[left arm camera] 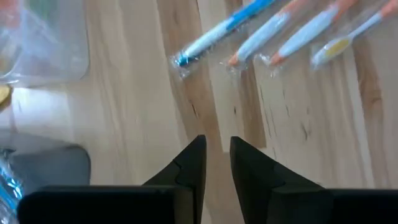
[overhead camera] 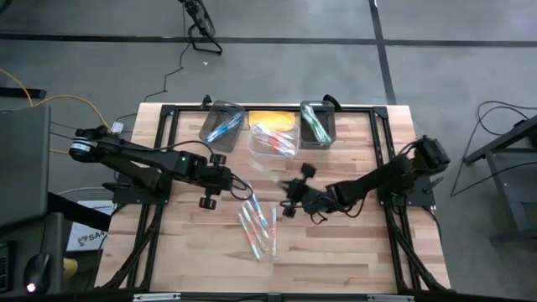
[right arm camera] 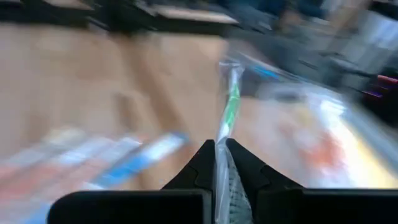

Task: Pick & Place Toothbrushes
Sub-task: Put the green toothbrush into the right black bin

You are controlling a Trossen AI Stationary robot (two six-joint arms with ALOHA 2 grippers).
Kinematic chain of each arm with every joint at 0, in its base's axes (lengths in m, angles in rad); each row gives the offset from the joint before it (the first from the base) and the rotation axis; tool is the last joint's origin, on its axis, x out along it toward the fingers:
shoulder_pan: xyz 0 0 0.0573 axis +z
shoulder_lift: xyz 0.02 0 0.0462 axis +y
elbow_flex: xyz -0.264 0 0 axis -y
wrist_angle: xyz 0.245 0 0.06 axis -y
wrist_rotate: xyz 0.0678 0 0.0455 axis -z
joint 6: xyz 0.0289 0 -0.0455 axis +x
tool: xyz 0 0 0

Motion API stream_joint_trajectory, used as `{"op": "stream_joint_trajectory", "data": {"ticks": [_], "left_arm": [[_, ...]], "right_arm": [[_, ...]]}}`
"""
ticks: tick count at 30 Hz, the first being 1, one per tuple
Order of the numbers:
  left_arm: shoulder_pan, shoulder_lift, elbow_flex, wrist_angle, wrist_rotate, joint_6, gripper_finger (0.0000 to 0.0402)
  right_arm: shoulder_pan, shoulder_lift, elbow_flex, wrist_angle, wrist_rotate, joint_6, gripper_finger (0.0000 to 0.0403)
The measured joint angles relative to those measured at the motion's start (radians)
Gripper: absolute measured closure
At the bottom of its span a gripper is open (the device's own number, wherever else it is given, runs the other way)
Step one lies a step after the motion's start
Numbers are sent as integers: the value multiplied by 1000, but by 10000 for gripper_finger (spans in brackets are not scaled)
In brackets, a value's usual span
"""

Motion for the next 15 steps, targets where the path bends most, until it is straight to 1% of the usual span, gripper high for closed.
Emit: {"op": "stream_joint_trajectory", "data": {"ticks": [4, 7, 9, 11, 13, 15], "left_arm": [[0, -18, -2, -28, -15, -74, 333], [1, -19, -2, -26, -19, -81, 332], [0, -19, -2, -16, -19, -82, 332], [0, -19, -2, -7, -19, -86, 332], [0, -19, -2, 7, -19, -86, 332], [0, -19, -2, 25, -20, -86, 332]], "right_arm": [[-14, -135, -1, -262, 181, 80, 390], [-43, -255, -1, -507, 258, 197, 391], [-78, -333, -1, -682, 260, 297, 391], [-123, -394, -1, -819, 250, 385, 390], [-172, -433, -1, -898, 224, 425, 390], [-224, -454, -10, -906, 180, 419, 390]]}}
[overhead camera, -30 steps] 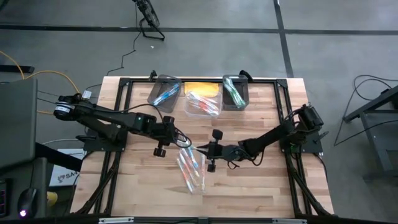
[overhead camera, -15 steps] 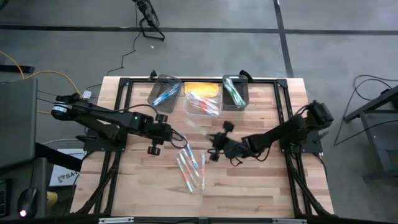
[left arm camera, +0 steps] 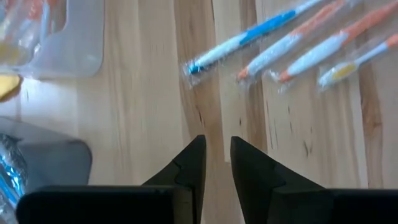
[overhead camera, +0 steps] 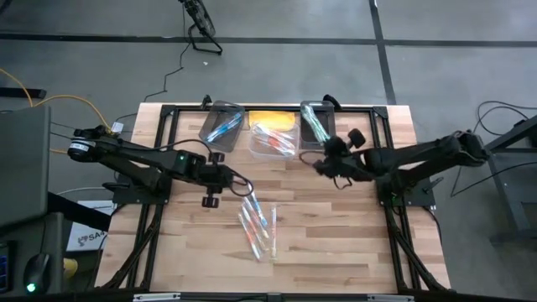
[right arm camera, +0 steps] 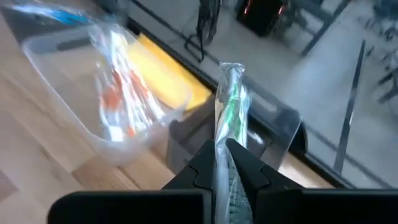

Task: Pick & Place Toothbrushes
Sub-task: Put the green toothbrush into the right black bin, then put the orange toothbrush into the transparent bin

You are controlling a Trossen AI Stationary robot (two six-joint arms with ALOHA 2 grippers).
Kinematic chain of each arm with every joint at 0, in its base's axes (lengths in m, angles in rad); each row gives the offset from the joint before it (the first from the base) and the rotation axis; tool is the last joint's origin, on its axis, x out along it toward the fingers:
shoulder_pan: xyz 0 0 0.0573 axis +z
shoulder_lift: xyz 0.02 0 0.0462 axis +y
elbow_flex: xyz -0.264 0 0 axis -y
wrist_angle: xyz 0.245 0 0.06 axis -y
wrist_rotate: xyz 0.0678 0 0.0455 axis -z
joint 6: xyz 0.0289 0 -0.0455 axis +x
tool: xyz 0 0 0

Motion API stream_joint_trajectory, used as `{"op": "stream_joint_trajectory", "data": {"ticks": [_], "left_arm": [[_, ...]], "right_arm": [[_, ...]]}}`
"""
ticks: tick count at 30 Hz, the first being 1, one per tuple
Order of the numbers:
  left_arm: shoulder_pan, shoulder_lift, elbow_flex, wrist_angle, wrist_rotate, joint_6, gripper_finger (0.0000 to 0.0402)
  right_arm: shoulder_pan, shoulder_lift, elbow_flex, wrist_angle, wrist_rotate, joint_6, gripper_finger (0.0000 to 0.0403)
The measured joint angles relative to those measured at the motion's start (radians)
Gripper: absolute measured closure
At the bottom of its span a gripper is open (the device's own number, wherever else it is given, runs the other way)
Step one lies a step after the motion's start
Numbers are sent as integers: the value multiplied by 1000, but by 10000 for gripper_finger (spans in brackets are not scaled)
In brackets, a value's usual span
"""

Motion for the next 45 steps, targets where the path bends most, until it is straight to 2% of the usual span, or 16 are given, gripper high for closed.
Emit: {"op": "stream_joint_trajectory", "data": {"ticks": [4, 9, 14, 17, 22, 35, 39, 45], "left_arm": [[0, 0, 0, 37, 0, 0, 332], [0, 0, 0, 46, 0, 0, 332], [0, 0, 0, 46, 0, 3, 332], [0, 0, 0, 47, 1, 4, 332], [0, 0, 0, 49, 1, 4, 332], [0, 0, 0, 65, 15, 8, 332], [0, 0, 0, 65, 20, 8, 332], [0, 0, 0, 65, 21, 7, 332]], "right_arm": [[-130, 4, -44, 68, -111, -23, 390], [-260, 18, -100, 203, -143, -96, 390], [-366, 18, -121, 393, -288, -225, 390], [-422, 18, -123, 411, -313, -234, 390], [-486, 45, -123, 419, -432, -229, 390], [-547, 215, -124, 503, -449, -224, 388], [-546, 216, -124, 498, -451, -221, 360], [-547, 196, -124, 482, -448, -208, 272]]}}
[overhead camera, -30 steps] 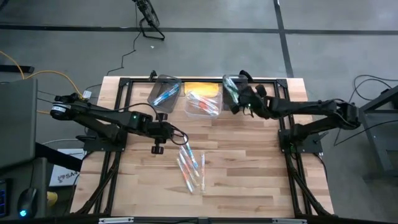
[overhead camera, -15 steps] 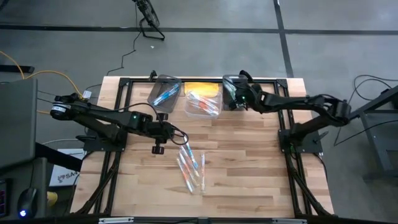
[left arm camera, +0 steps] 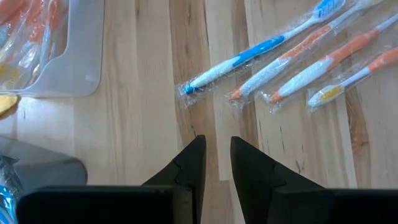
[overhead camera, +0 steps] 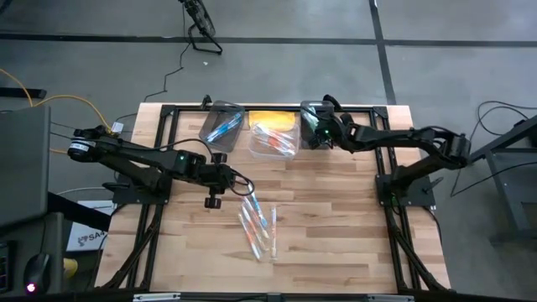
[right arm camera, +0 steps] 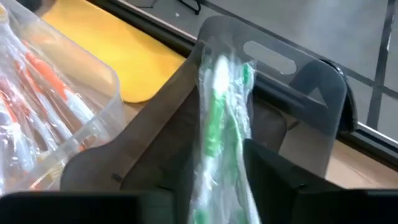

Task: Pick & Place Toothbrushes
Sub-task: Put the orange toothbrush into the transparent bin

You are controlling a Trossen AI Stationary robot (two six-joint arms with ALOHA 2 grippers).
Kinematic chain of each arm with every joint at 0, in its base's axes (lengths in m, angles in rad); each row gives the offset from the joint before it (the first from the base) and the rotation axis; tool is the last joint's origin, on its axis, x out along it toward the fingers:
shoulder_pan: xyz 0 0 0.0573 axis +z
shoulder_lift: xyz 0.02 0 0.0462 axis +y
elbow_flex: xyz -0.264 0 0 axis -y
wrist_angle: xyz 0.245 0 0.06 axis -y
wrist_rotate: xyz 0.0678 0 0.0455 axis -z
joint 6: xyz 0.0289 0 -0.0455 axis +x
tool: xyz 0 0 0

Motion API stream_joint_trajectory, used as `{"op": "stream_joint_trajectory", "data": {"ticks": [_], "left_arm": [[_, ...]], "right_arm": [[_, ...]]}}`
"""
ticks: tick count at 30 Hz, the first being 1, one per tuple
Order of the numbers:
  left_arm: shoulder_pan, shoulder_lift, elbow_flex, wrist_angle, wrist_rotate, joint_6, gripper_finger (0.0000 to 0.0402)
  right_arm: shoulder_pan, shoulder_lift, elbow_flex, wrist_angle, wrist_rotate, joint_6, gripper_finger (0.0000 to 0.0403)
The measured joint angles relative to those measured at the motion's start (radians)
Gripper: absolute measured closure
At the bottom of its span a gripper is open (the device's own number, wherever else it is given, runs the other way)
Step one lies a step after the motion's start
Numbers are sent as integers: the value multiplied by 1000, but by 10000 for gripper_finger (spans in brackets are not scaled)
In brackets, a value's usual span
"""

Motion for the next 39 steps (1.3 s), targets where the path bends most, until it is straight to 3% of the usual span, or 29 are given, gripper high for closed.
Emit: {"op": "stream_joint_trajectory", "data": {"ticks": [7, 13, 16, 20, 26, 32, 39], "left_arm": [[0, 0, 0, 0, 0, 0, 332], [0, 9, 0, 18, 8, 16, 332], [0, 31, 0, 28, 23, 72, 332], [0, 80, 0, 71, 124, 185, 332], [-8, 157, 0, 164, 376, 351, 328], [-60, 273, 0, 240, 408, 424, 270], [-128, 382, 0, 320, 342, 447, 202]], "right_arm": [[1, -99, 0, -48, -4, -13, 196], [18, -199, 0, -171, -157, 29, 194], [66, -232, 0, -220, -185, 34, 198], [164, -259, 0, -246, -180, 36, 202], [294, -274, 0, -252, -172, 85, 202], [394, -273, 0, -254, -107, 116, 202], [453, -273, 0, -255, -45, 133, 202]]}}
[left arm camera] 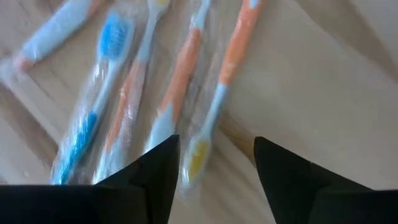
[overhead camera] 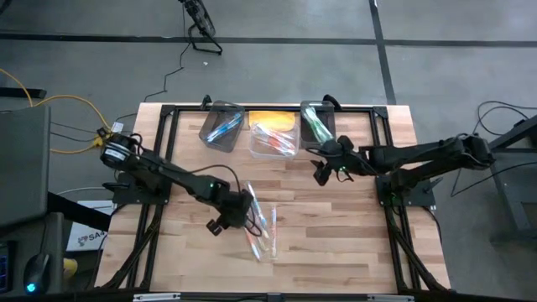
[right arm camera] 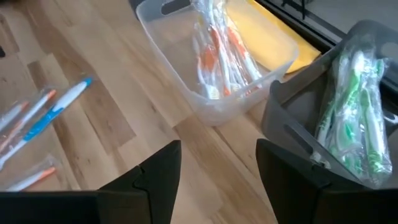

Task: Pick & Place Toothbrushes
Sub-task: Put the orange toothbrush into the transparent bin

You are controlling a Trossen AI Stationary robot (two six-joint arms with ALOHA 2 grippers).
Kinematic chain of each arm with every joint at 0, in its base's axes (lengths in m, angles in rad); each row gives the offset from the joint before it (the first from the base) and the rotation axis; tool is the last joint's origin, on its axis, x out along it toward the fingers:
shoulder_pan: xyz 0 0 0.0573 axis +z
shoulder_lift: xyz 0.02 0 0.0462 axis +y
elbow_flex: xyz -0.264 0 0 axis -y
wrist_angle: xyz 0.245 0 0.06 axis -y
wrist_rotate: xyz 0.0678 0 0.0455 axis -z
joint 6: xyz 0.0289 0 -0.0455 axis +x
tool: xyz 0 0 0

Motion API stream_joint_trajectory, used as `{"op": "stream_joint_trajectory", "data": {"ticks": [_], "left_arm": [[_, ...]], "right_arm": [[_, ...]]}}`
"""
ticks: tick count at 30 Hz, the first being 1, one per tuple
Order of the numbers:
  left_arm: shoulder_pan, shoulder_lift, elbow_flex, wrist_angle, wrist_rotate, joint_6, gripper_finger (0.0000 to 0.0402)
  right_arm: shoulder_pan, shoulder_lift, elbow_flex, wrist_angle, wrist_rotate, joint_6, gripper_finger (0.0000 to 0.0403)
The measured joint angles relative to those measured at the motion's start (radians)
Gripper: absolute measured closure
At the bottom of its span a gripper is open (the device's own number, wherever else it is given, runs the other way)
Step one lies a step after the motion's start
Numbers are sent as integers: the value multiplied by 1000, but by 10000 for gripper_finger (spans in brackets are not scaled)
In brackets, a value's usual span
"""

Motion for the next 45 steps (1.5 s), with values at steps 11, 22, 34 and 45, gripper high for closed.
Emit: {"op": "stream_joint_trajectory", "data": {"ticks": [11, 22, 34, 45], "left_arm": [[-16, 58, 2, -13, -54, -23, 243], [-17, 57, 3, -78, -20, -82, 378], [-18, 24, 0, -256, 103, -175, 398], [-17, -95, 87, -369, -6, -212, 401]], "right_arm": [[23, 0, 0, 1, 0, 10, 202], [24, 0, 0, 2, -3, 18, 202], [126, 15, 0, 43, 18, 76, 202], [296, 154, 3, 297, 130, -5, 202]]}}
